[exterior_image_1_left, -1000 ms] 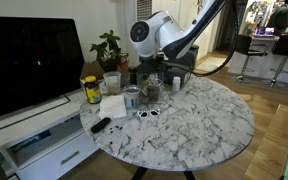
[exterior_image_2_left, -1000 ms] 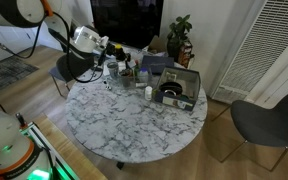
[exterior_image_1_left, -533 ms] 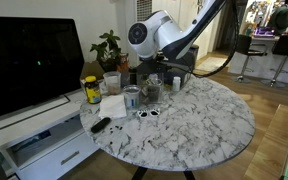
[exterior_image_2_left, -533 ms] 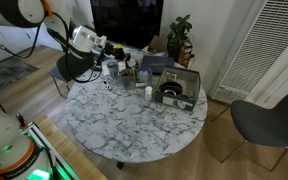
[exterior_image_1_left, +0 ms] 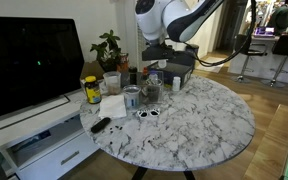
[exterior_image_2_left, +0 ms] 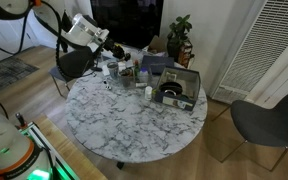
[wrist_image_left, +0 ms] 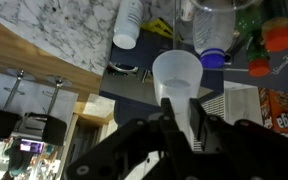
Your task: Pour the contents in the measuring cup into the cup
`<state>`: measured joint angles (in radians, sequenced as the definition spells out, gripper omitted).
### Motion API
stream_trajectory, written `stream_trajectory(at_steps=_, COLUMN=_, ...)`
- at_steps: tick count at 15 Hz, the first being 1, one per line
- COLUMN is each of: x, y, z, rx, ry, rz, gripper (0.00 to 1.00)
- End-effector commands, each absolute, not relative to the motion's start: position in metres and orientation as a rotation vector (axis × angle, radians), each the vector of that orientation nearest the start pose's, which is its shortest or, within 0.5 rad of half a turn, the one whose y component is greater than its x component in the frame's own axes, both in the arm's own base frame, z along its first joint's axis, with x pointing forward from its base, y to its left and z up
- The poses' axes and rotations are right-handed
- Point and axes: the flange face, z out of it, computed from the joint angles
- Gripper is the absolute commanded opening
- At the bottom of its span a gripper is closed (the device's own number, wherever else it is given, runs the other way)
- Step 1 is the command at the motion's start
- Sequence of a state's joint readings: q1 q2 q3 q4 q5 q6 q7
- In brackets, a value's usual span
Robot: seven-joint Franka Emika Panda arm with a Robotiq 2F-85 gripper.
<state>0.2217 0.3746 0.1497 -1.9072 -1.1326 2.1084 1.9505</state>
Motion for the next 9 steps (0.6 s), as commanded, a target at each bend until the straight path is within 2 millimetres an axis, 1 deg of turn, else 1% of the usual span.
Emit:
stream_trajectory(at_steps=1, x=0.569, y=0.163, z=0.336, rx=-3.02, ry=1.378, rz=-1.018, gripper=0.05)
stream_trajectory(at_steps=4, x=0.56, y=0.147, z=0.348, rx=-2.995, ry=1.313, rz=-0.804, gripper=0.05)
stream_trajectory(at_steps=9, x=0.543, y=0.117, z=0.343, rx=-3.023, ry=1.255, rz=-0.381, gripper=0.05)
